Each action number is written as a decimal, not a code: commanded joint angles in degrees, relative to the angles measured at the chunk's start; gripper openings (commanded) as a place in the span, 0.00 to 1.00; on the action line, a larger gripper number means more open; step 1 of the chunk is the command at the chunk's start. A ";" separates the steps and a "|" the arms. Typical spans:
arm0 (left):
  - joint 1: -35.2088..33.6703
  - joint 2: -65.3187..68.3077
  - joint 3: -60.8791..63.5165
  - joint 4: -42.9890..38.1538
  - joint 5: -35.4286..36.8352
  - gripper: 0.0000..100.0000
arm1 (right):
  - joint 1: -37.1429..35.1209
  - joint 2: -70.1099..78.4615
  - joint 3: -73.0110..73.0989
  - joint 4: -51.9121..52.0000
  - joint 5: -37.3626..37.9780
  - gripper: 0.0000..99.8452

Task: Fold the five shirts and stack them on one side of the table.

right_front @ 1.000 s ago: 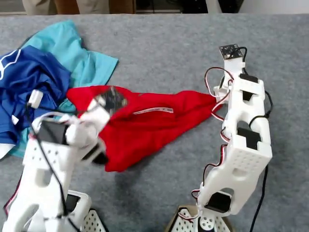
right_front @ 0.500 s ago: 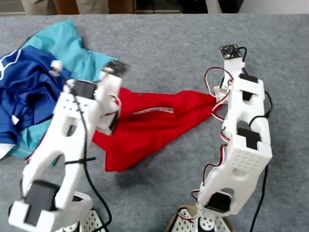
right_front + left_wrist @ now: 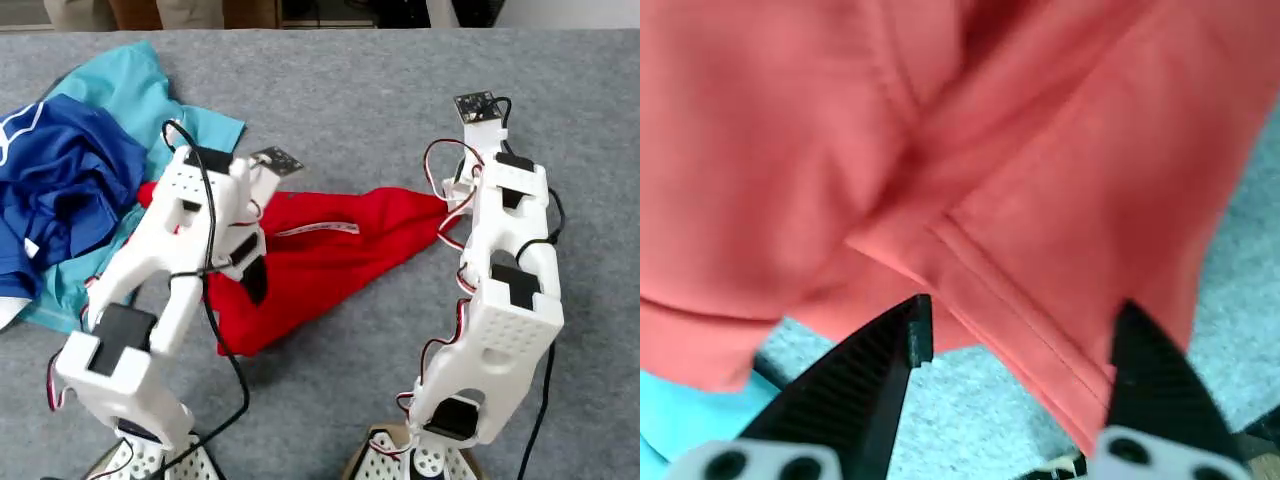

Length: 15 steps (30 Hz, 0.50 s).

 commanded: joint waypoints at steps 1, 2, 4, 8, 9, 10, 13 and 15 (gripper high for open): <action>-0.88 0.40 -4.22 -0.44 -0.44 0.32 | 0.40 -2.68 -1.10 -0.97 -0.35 0.00; -0.88 0.57 -4.40 -0.70 -0.44 0.31 | 0.40 -2.68 -1.10 -0.97 -0.35 0.00; -0.88 0.92 -4.48 -0.97 -0.44 0.28 | 0.40 -2.68 -1.10 -0.97 -0.35 0.00; -0.79 0.92 -4.40 -0.97 -0.44 0.26 | 0.40 -2.68 -1.10 -0.97 -0.35 0.00; -0.79 0.92 -4.48 -0.97 -0.35 0.26 | 0.40 -2.68 -1.10 -0.97 -0.44 0.00; -0.79 0.92 -4.57 -0.97 -0.35 0.26 | 0.40 -2.68 -1.10 -0.97 -0.44 0.00; -0.79 1.01 -4.13 -1.93 -0.35 0.26 | 0.40 -2.68 -1.10 -0.97 -0.44 0.00; -0.79 1.01 -2.99 -3.96 0.79 0.26 | 0.40 -2.68 -1.10 -0.97 -0.44 0.00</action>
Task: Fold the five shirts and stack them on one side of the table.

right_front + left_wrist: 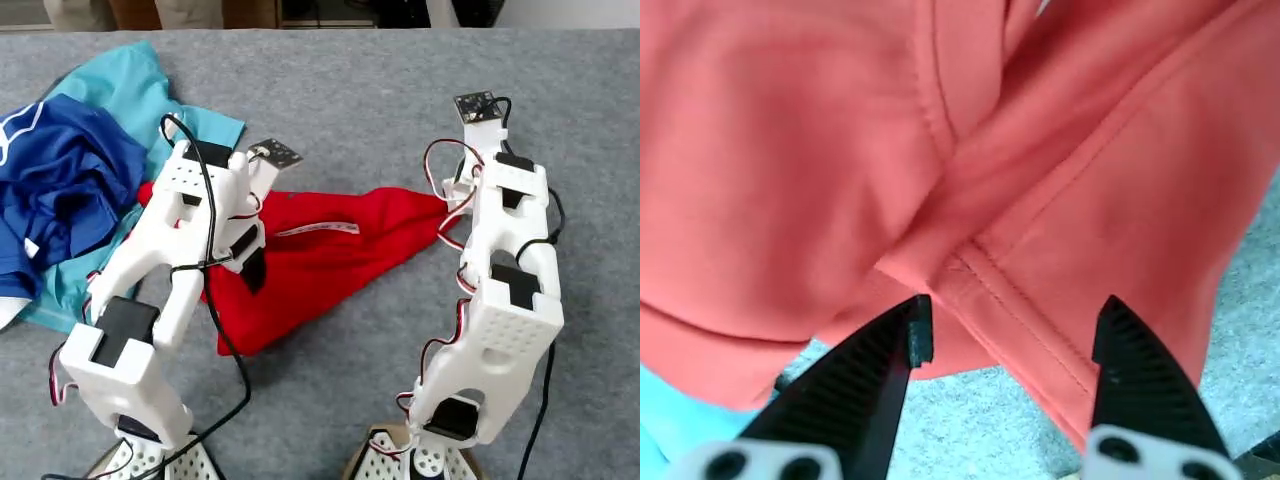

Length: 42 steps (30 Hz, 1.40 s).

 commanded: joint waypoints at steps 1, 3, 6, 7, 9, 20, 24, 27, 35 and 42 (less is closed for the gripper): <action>-0.53 -0.31 -0.53 -2.90 1.76 0.26 | 0.40 -2.68 -1.10 -0.97 -0.44 0.00; -0.53 -0.31 0.00 -3.96 3.16 0.26 | 0.40 -2.68 -1.10 -0.97 -0.44 0.00; -0.53 -0.22 0.09 -4.22 3.52 0.26 | 0.40 -2.68 -1.10 -0.97 -0.44 0.00; -0.62 -0.22 0.09 -4.22 3.52 0.26 | 0.40 -2.68 -1.10 -0.97 -0.44 0.00; -0.88 -0.13 0.09 -4.22 3.52 0.26 | 0.40 -2.68 -1.10 -0.97 -0.44 0.00; -1.58 9.71 -5.98 -1.49 7.30 0.26 | 0.48 -2.68 -1.10 -0.97 -0.44 0.00; -1.58 9.80 -8.97 0.44 7.38 0.26 | 0.48 -2.68 -1.10 -0.97 -0.44 0.00; -1.41 9.80 -9.58 1.23 7.30 0.26 | 0.48 -2.68 -1.10 -0.97 -0.44 0.00; -0.70 9.80 -8.97 2.11 7.47 0.26 | 0.48 -2.68 -1.10 -0.97 -0.44 0.00; -0.70 9.89 -9.32 2.02 7.30 0.14 | 0.48 -2.68 -1.10 -0.97 -0.44 0.00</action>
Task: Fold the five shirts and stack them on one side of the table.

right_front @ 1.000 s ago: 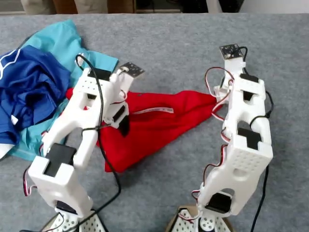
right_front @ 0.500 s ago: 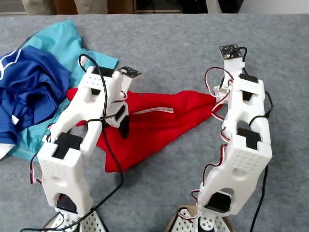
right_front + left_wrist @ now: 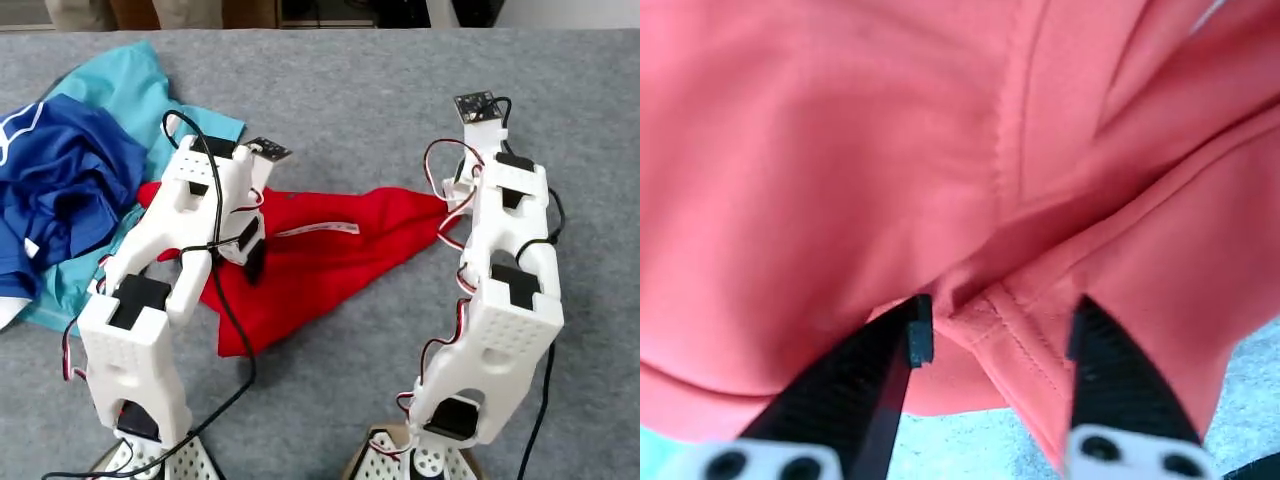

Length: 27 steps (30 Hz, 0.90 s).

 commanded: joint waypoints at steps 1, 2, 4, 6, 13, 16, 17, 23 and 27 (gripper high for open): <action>0.44 -0.31 -2.37 0.18 0.44 0.12 | 0.48 -2.68 -1.10 -0.97 -0.53 0.00; 0.44 -0.31 -2.37 0.18 0.44 0.12 | 0.48 -2.68 -1.10 -0.97 -0.53 0.00; 0.70 -0.31 -1.85 0.26 0.44 0.12 | 0.48 -2.68 -1.10 -0.97 -0.53 0.00; 0.97 -0.31 -1.41 0.53 0.44 0.12 | 0.48 -2.68 -1.10 -0.97 -0.53 0.00; 3.34 -0.31 0.70 0.62 0.44 0.12 | 0.48 -2.68 -1.10 -0.97 -0.53 0.00; 3.78 -0.31 0.88 1.58 0.44 0.12 | 0.48 -2.68 -1.10 -0.97 -0.53 0.00; 3.69 -0.31 0.97 1.67 0.44 0.12 | 0.48 -2.68 -1.10 -0.97 -0.53 0.00; 2.90 -0.31 2.29 1.32 0.44 0.20 | 0.48 -2.68 -1.10 -0.97 -0.53 0.00; 2.73 0.66 3.16 -0.26 0.44 0.20 | 0.48 -2.68 -1.10 -0.97 -0.53 0.00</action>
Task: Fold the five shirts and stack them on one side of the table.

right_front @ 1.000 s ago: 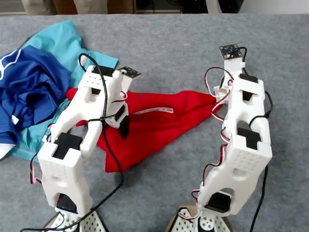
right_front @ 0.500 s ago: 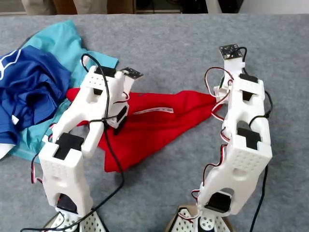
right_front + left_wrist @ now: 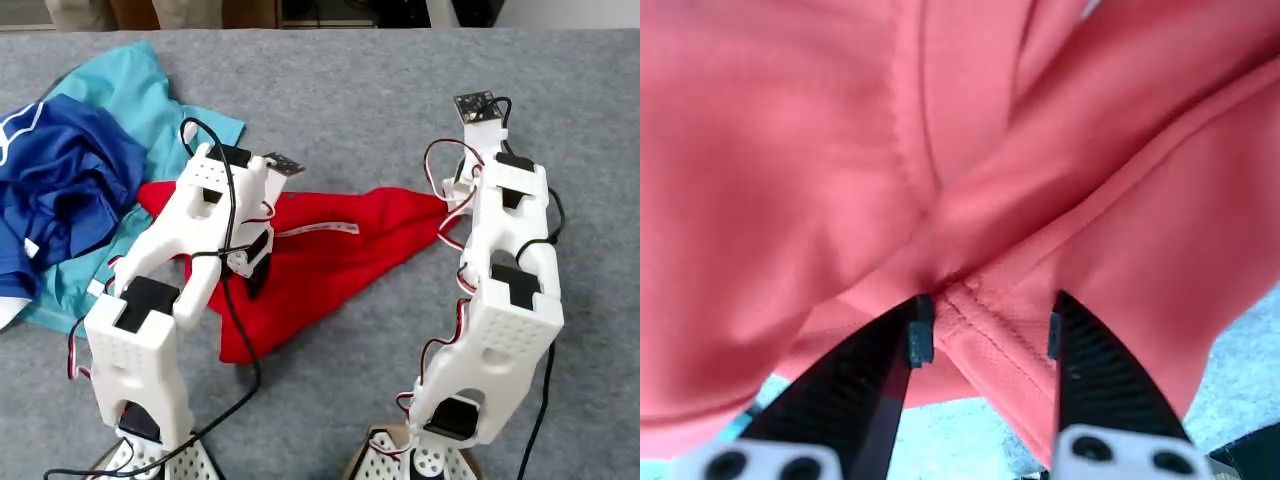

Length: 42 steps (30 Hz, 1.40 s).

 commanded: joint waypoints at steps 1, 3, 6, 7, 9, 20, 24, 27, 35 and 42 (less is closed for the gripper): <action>-0.44 0.66 0.00 -0.97 0.44 0.20 | 0.48 -2.68 -1.10 -0.97 -0.53 0.00; -0.53 2.24 -0.62 -0.97 0.62 0.20 | 0.48 -2.68 -1.10 -0.97 -0.53 0.00; -0.62 4.88 -2.73 -0.97 0.79 0.20 | 0.48 -2.68 -1.10 -0.97 -0.53 0.00; -0.62 5.67 -3.34 -0.97 0.97 0.20 | 0.48 -2.68 -1.10 -0.97 -0.53 0.00; -0.62 7.25 -4.57 -0.97 2.64 0.20 | 0.48 -2.68 -1.10 -0.97 -0.53 0.00; 0.09 2.07 -7.12 -0.35 3.87 0.03 | 0.48 -2.68 -1.10 -0.97 -0.53 0.00; 0.18 -3.38 -3.78 -0.35 3.87 0.03 | 0.48 -2.68 -1.10 -0.97 -0.53 0.00; 1.05 -7.52 -0.53 -0.26 3.87 0.03 | 0.48 -2.68 -1.10 -0.97 -0.53 0.00; 6.07 -20.44 1.32 6.51 3.87 0.04 | 0.48 -2.68 -1.10 -0.97 -0.53 0.00; 9.41 -30.11 1.67 13.01 3.87 0.04 | 0.48 -2.68 -1.10 -0.97 -0.53 0.00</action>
